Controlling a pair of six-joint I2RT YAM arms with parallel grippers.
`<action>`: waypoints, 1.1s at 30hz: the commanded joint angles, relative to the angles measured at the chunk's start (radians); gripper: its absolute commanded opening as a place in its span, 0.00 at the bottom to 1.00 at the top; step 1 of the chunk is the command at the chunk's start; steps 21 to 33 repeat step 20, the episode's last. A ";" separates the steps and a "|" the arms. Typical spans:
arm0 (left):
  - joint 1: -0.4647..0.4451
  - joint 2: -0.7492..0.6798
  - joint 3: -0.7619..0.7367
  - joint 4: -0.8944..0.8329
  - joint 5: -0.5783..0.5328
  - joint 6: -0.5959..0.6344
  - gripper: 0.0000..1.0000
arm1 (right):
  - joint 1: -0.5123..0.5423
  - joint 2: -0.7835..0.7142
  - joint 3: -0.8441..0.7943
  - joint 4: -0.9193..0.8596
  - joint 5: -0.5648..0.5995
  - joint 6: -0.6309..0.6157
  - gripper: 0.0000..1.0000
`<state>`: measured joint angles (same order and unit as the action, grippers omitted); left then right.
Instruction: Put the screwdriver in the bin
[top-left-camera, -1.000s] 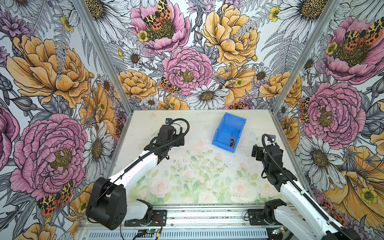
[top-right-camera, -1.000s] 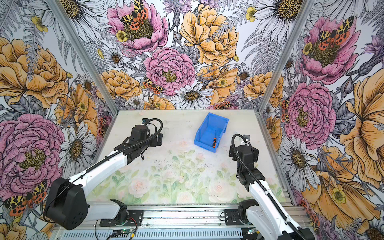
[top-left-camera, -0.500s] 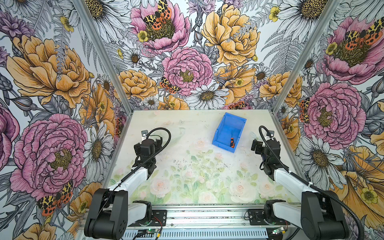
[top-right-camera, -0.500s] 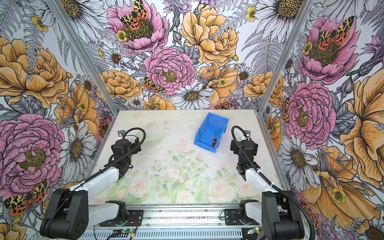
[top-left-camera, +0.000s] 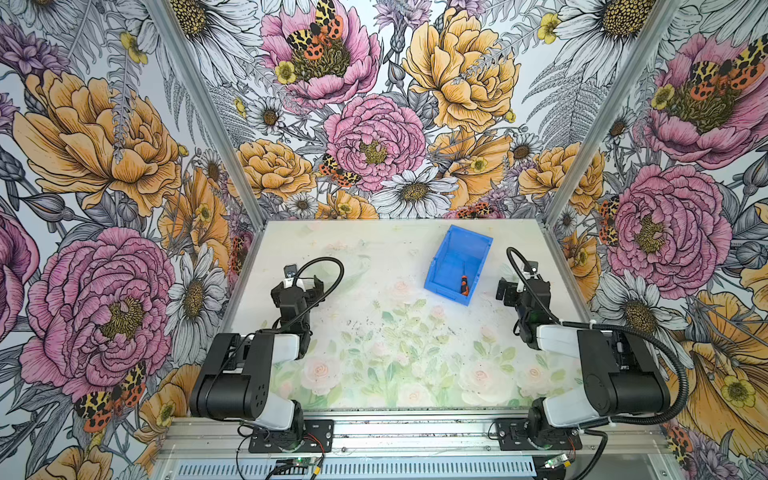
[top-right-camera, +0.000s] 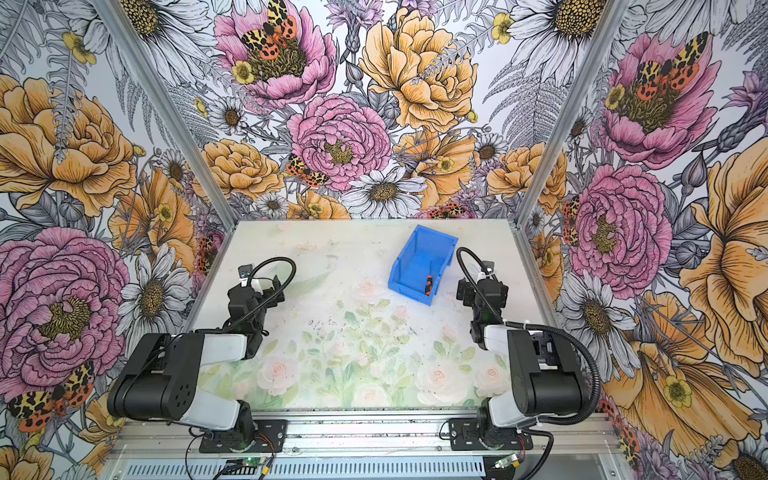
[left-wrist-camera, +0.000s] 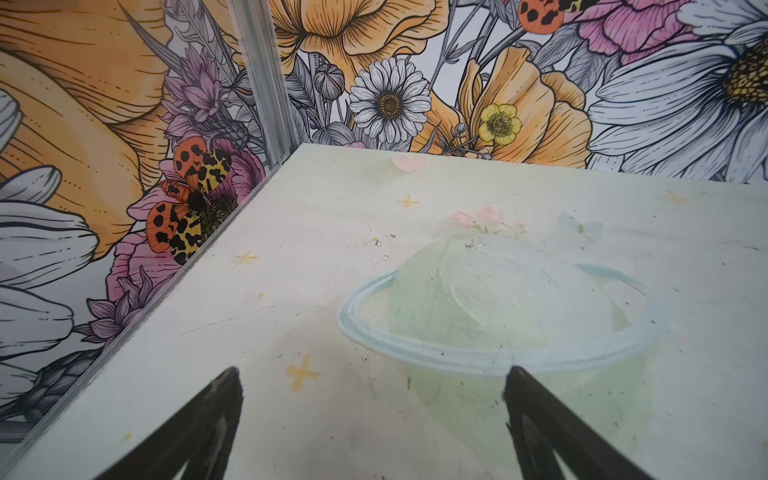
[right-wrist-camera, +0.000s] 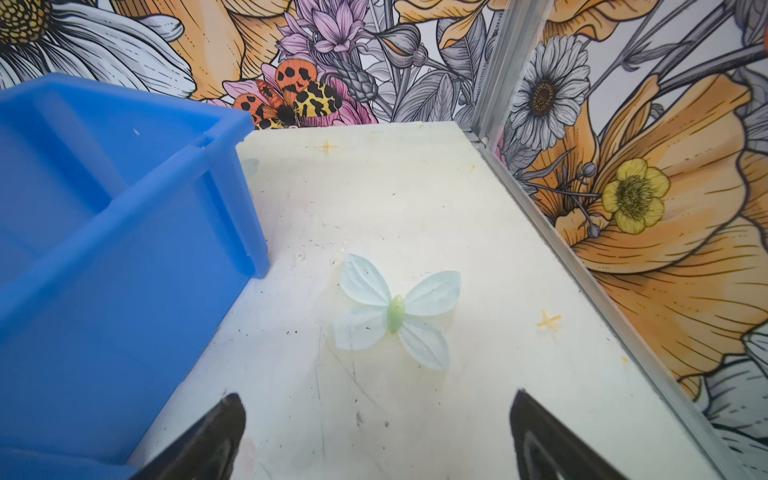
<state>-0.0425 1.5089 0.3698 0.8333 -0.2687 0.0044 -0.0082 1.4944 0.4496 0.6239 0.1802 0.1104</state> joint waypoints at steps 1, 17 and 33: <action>0.010 0.043 -0.015 0.158 0.052 0.015 0.99 | -0.008 0.005 -0.005 0.115 -0.035 -0.008 0.99; 0.037 0.041 0.013 0.093 0.111 -0.001 0.99 | -0.009 0.040 -0.051 0.229 -0.082 -0.028 0.99; 0.038 0.039 0.008 0.100 0.125 0.000 0.99 | -0.009 0.040 -0.053 0.229 -0.081 -0.029 0.99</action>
